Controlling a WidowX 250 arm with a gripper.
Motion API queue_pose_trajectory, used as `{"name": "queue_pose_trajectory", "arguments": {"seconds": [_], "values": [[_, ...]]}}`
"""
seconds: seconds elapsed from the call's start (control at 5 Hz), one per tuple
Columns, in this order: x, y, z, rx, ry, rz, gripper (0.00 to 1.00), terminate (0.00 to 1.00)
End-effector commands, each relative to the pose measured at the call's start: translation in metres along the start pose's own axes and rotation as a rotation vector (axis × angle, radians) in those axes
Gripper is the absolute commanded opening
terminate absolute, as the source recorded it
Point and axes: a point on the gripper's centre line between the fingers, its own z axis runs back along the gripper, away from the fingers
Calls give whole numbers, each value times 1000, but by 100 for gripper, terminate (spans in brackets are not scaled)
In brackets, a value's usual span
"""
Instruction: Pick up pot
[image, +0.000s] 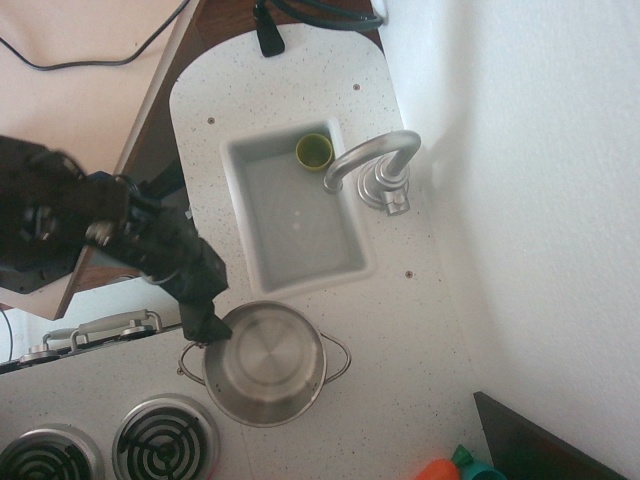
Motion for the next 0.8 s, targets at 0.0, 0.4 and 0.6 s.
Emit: {"name": "queue_pose_trajectory", "arguments": {"seconds": [0.0, 0.4, 0.6], "values": [[15, -5, 6, 148, -77, -42, 100, 0], [8, 3, -5, 18, -175, 60, 100, 0], [-5, 11, -14, -35, -212, 92, 100, 0]]}}
